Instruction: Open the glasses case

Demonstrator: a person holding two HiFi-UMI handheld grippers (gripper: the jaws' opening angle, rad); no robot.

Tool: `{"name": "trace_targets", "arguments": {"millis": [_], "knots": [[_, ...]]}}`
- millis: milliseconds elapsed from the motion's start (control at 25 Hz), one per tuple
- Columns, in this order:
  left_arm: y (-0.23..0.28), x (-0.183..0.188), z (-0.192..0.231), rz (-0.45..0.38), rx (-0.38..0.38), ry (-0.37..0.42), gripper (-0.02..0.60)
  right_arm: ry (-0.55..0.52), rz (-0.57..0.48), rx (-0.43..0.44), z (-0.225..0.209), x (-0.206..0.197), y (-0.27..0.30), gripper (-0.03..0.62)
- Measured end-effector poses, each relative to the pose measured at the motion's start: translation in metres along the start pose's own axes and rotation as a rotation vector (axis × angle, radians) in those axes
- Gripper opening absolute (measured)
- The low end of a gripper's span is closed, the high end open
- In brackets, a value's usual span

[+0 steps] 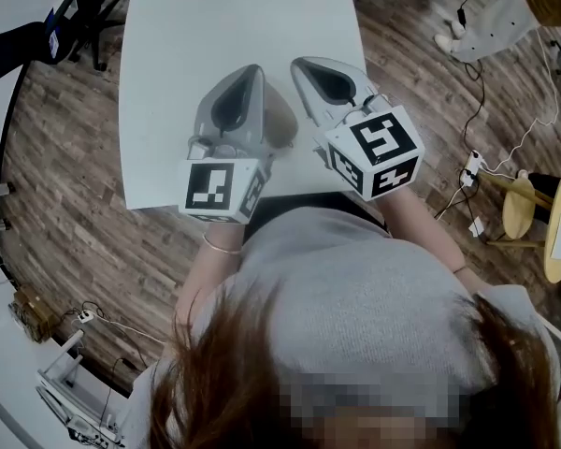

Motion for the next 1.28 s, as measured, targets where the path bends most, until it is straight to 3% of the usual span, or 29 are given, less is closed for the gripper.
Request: {"name": "trace_targets", "arguments": {"millis": [160, 320, 440, 640, 840, 1040, 1160, 1280], "knots": [[-0.018, -0.006, -0.018, -0.013, 0.074, 0.033, 0.001, -0.017, -0.077, 0.097, 0.008, -0.016, -0.005, 0.003], [-0.032, -0.023, -0.022, 0.063, 0.146, 0.016, 0.001, -0.059, -0.06, 0.108, 0.014, -0.021, -0.005, 0.005], [-0.041, -0.019, -0.02, 0.066, 0.176, 0.005, 0.002, -0.079, -0.075, 0.124, 0.023, -0.011, -0.008, 0.005], [-0.052, -0.014, -0.022, 0.077, 0.171, 0.015, 0.002, -0.065, -0.106, 0.145, 0.038, -0.001, -0.015, 0.005], [-0.081, -0.022, -0.034, 0.076, 0.15, -0.046, 0.002, -0.061, -0.105, 0.151, 0.06, -0.012, -0.037, 0.005], [-0.133, -0.039, -0.06, 0.063, 0.085, -0.079, 0.002, -0.055, -0.1, 0.084, 0.108, -0.043, -0.084, 0.005], [-0.173, -0.044, -0.086, 0.096, 0.089, -0.04, 0.002, -0.068, -0.07, -0.023, 0.141, -0.066, -0.124, 0.005], [-0.207, -0.052, -0.121, 0.151, 0.045, -0.019, 0.001, -0.036, -0.016, -0.112, 0.167, -0.091, -0.169, 0.005]]}}
Point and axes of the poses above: the fingertips, and each gripper's own axes: y forward along the fingers, z to its left, x out of its top, the point moved 10 cm from there along -y, backward along the fingers, and after that the axes turned 6 degrees about z, right-handed, at the moved point
